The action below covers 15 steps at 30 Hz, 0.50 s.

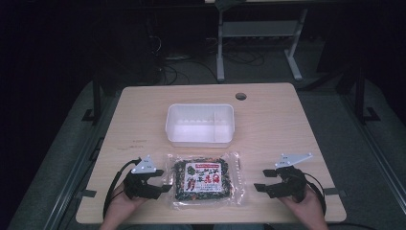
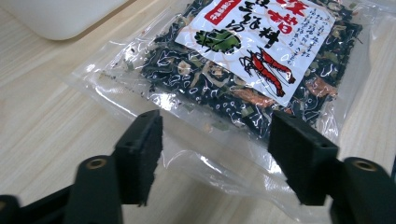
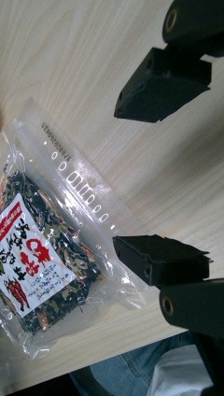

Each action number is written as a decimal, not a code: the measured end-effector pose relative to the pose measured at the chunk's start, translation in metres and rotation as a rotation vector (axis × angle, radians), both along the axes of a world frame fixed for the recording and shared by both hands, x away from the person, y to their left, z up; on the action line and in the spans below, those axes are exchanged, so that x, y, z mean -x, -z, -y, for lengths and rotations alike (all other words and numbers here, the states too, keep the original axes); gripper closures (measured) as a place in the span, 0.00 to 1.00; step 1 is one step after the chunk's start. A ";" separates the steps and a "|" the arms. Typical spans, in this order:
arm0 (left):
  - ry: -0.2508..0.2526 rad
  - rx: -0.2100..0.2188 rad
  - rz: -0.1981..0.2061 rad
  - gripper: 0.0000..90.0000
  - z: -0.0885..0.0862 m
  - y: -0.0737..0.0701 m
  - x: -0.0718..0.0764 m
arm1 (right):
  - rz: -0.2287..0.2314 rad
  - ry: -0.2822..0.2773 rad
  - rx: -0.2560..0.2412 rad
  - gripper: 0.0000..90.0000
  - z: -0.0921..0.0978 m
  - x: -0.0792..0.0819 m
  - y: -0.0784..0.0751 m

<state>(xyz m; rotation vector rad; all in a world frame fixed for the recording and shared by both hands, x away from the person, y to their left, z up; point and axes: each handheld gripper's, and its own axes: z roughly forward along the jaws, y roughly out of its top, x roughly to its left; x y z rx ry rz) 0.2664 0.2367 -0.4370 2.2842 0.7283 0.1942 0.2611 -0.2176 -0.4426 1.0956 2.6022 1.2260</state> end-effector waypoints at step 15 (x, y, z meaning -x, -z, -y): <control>-0.004 -0.061 -0.043 0.77 0.011 0.008 -0.012 | -0.016 0.023 -0.019 0.39 -0.010 -0.004 -0.004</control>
